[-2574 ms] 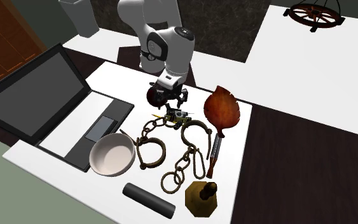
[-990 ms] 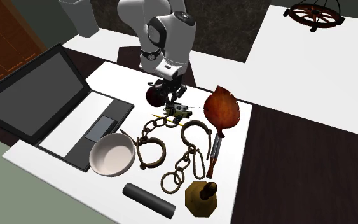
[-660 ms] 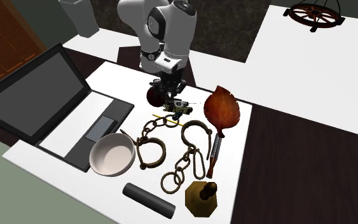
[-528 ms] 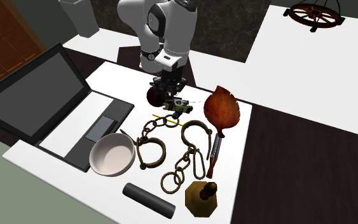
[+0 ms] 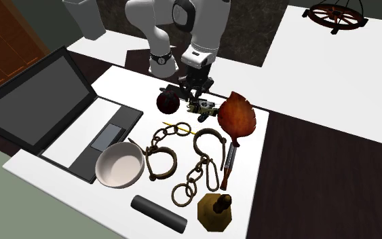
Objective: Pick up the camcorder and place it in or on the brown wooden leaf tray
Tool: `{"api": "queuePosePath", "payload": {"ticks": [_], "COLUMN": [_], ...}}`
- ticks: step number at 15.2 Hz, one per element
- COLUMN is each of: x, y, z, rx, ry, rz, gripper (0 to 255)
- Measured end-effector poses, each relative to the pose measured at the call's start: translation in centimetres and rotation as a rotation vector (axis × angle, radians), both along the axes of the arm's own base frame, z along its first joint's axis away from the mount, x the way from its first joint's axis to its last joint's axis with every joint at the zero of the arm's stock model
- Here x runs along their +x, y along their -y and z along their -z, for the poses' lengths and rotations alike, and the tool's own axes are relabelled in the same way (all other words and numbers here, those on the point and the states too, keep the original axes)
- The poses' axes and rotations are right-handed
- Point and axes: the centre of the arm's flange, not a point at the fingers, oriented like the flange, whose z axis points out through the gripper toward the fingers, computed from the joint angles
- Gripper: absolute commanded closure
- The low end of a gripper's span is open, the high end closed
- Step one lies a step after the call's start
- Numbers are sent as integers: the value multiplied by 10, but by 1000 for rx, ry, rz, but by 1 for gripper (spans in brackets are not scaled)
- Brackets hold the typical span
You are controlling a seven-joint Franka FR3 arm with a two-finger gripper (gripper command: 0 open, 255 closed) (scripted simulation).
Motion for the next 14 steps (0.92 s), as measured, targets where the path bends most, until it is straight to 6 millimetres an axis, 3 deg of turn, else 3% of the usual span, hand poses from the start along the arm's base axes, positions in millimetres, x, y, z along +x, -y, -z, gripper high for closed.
{"api": "queuePosePath", "payload": {"ticks": [9, 11, 14], "x": [-15, -16, -17], "y": [-122, -134, -135], "z": [-8, 0, 14], "rx": [0, 0, 0], "ry": [0, 0, 0], "rz": [-1, 1, 2], "gripper": [255, 255, 255]}}
